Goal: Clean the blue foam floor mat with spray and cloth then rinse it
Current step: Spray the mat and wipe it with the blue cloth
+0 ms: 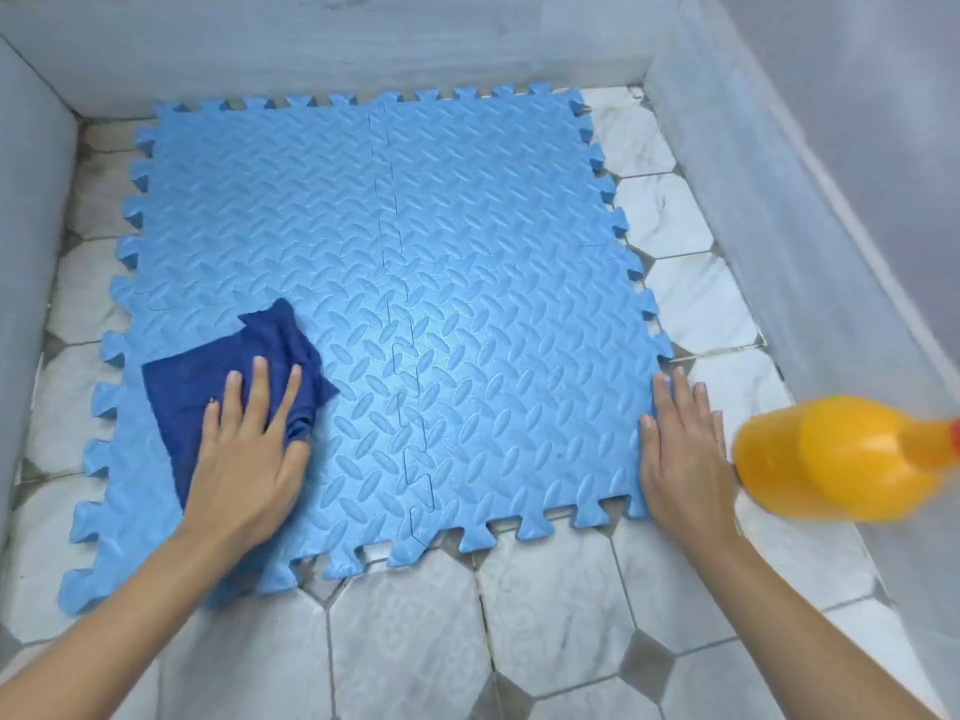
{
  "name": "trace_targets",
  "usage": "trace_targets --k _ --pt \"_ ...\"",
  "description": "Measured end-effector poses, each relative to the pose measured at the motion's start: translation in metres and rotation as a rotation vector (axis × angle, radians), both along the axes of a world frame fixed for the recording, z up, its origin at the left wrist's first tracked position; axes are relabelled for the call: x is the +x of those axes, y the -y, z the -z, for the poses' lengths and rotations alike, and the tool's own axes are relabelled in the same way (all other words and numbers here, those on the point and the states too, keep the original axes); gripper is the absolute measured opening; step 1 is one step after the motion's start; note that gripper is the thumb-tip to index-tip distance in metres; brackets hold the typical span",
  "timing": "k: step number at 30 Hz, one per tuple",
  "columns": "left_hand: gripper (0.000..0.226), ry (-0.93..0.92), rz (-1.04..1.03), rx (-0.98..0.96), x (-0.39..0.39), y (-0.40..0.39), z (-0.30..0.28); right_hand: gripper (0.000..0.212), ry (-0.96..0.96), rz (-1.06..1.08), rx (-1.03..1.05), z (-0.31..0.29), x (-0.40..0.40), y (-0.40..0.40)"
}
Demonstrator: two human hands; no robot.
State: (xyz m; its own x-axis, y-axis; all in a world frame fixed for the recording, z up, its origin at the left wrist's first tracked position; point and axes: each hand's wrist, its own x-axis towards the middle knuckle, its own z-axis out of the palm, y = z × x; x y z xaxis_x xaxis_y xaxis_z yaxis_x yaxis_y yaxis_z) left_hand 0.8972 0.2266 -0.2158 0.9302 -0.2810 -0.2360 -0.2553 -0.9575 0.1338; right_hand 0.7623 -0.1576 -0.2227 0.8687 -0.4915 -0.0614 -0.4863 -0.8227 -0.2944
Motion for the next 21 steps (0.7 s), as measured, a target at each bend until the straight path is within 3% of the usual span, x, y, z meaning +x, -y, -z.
trace_targets --k 5,8,12,17,19,21 --pt "0.073 0.040 0.628 -0.085 -0.039 0.096 -0.001 0.056 0.022 0.007 0.009 -0.003 0.011 0.016" --pt "0.071 0.060 0.865 -0.086 -0.034 0.146 0.003 0.055 0.039 0.012 0.003 0.001 0.014 0.018" --pt "0.066 0.048 0.867 -0.046 0.020 0.194 0.004 0.054 0.066 0.028 -0.065 0.008 0.012 0.014" --pt "0.061 0.047 0.510 -0.055 0.101 0.246 0.006 0.051 0.155 0.052 -0.013 0.008 0.011 0.015" --pt "0.061 0.027 0.536 -0.079 0.095 0.257 0.006 0.052 0.171 0.054 -0.002 0.008 0.012 0.016" --pt "0.065 0.027 0.708 -0.107 0.062 0.255 0.005 0.052 0.181 0.051 -0.002 0.009 0.011 0.016"
